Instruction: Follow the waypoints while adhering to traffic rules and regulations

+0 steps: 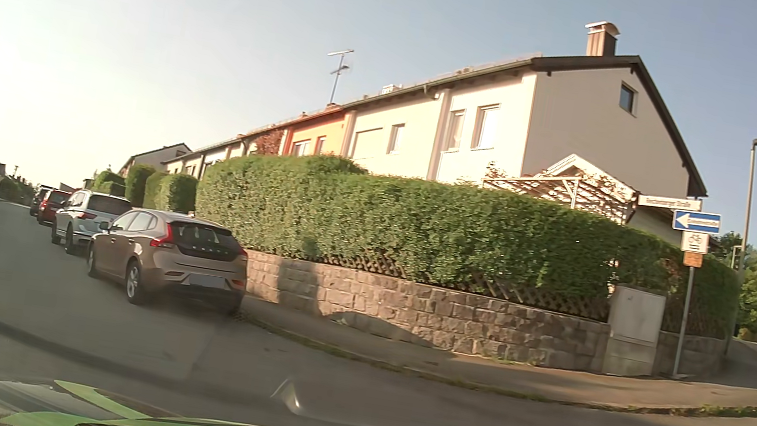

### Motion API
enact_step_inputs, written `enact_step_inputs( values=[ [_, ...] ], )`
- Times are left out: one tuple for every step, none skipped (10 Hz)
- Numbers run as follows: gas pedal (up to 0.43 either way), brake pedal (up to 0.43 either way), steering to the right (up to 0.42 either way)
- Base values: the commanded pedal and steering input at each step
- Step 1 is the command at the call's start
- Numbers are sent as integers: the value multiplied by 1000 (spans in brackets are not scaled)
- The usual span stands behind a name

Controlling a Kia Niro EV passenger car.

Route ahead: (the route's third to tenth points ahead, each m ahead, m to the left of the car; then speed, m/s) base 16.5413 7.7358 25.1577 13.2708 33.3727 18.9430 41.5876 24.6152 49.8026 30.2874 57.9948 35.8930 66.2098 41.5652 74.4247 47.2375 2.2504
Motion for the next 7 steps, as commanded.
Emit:
enact_step_inputs(
  values=[
    [110,0,-781],
    [110,0,-773],
    [110,0,-764],
    [118,0,-754],
    [130,0,-741],
    [157,0,-725],
    [169,0,-700]
  ],
)
